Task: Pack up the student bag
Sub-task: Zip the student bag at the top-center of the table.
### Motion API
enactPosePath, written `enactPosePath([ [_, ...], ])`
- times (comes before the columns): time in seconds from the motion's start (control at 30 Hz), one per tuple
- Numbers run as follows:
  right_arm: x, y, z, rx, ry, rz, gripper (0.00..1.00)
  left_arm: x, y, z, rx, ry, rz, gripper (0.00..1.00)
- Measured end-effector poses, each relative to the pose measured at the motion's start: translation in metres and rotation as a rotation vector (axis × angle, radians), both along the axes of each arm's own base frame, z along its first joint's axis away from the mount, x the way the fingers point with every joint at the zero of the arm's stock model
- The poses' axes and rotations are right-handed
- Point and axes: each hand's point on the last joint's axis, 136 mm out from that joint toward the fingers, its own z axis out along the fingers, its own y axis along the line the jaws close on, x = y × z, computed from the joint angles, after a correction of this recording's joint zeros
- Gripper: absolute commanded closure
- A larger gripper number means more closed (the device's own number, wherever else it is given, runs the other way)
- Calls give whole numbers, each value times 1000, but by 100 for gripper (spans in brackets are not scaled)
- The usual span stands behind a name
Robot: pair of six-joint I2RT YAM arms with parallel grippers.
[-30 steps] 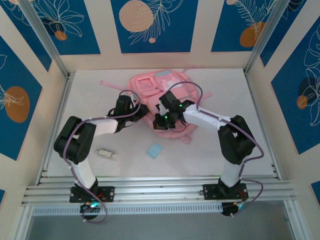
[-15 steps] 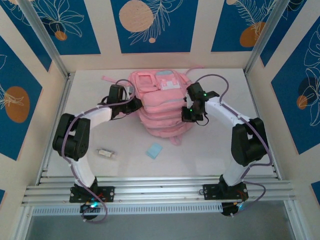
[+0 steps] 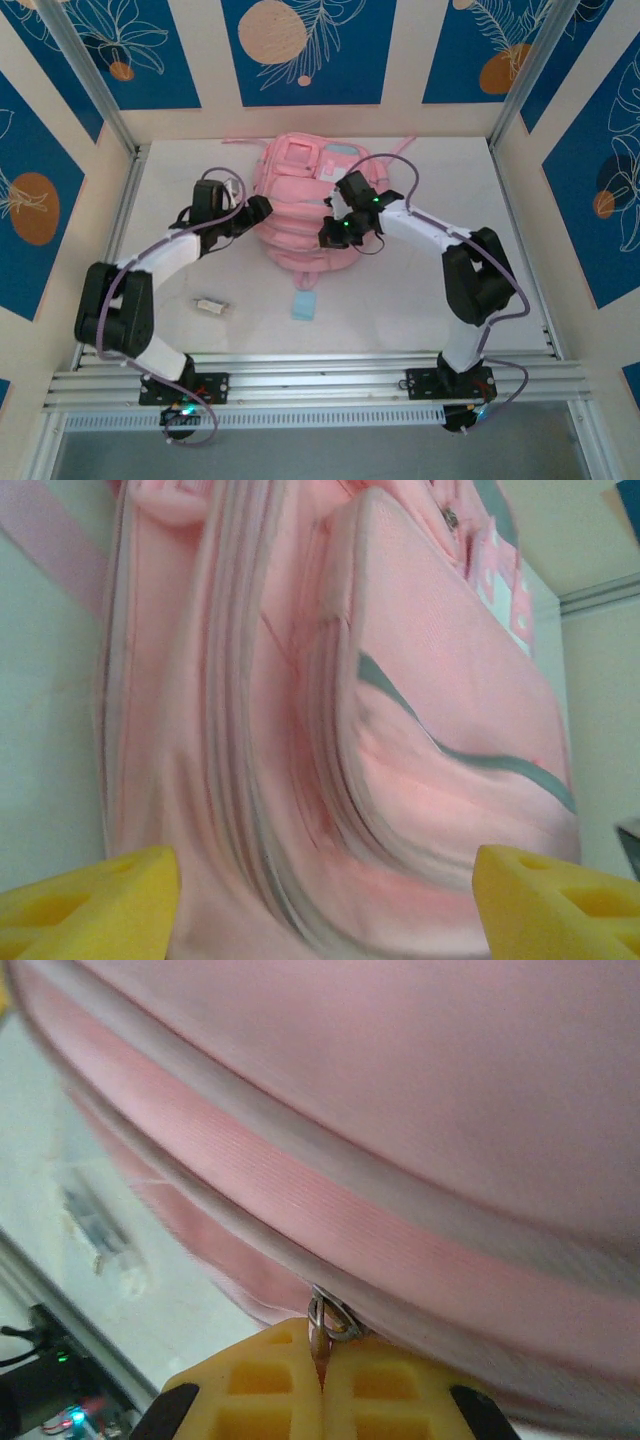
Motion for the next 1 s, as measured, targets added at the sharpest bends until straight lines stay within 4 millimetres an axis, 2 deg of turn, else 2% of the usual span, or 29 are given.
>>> enactPosePath([
  [0.07,2,17,5,42,9,15,100,-16,-7,-3,-25,13,-5,23],
  [0.17,2,37,12,90,18,32,100,-27,-15,-16,-42,36,5,23],
  [0.33,-7,54,12,108,27,63,100,-17,-15,-26,-63,41,68,25],
  [0.43,-12,59,12,109,23,78,100,-8,-14,-37,-58,40,100,38],
  [0.5,-15,58,7,100,25,83,100,-2,-15,-45,-52,44,107,58],
  [0.57,-18,52,-4,68,25,92,100,3,-17,-51,-50,47,103,80],
  [0.67,-24,37,-19,-12,11,114,100,6,-23,-51,-64,37,88,98],
  [0.83,-24,-2,-24,-165,-67,136,100,9,-24,-47,-48,18,72,100],
  [1.0,-7,-52,-27,-304,-114,90,100,10,-24,-45,-13,9,49,100],
])
